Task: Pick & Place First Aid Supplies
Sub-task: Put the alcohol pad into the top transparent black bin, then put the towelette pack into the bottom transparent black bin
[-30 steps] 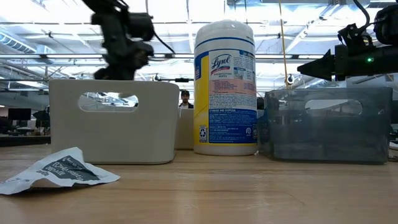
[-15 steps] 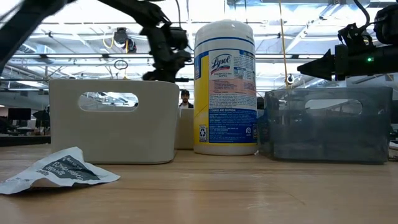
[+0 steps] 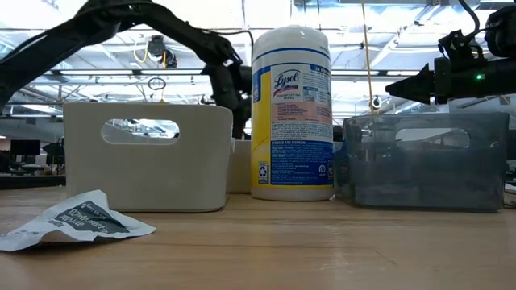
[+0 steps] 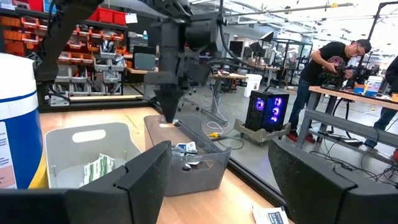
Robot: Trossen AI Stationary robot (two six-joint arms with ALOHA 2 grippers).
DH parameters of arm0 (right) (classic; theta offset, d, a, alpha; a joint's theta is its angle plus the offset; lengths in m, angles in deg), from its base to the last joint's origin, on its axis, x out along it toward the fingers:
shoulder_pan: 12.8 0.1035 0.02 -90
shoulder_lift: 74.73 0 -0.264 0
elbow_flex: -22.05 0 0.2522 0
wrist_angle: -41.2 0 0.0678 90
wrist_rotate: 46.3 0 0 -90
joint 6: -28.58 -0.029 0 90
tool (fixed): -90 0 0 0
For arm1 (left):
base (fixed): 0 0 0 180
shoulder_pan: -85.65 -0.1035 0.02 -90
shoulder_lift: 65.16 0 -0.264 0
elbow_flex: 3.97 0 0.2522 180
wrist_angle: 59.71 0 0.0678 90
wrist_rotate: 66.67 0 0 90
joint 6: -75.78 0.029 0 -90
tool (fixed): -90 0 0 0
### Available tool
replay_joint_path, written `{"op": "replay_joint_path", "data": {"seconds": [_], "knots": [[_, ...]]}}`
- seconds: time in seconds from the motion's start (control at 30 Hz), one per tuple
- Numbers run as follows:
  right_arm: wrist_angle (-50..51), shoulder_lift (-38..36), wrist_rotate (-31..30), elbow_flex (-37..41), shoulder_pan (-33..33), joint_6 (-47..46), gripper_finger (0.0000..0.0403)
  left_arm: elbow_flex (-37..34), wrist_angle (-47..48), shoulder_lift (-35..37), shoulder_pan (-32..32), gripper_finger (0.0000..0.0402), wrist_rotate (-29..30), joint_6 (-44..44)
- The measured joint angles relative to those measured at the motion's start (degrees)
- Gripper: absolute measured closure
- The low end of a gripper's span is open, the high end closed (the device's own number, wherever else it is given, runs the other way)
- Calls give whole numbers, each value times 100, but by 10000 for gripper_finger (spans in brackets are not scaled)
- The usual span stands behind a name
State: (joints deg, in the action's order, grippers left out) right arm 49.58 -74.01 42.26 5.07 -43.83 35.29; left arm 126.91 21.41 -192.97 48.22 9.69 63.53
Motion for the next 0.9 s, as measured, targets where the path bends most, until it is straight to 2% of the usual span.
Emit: {"op": "replay_joint_path", "data": {"seconds": [0.13,0.27,0.53,0.67,0.9], "knots": [[1,-1,-1,-1,0,-1,140,0,-40,-137,2,396,17,13],[1,0,-1,-1,0,-1,140,0,-156,-138,2,367,187,79],[1,0,-1,0,0,-1,140,0,-403,-118,4,239,165,179],[1,1,-1,1,0,-1,140,120,-208,-40,4,192,51,330],[0,-1,1,-1,0,0,140,146,785,470,131,173,59,878]]}}
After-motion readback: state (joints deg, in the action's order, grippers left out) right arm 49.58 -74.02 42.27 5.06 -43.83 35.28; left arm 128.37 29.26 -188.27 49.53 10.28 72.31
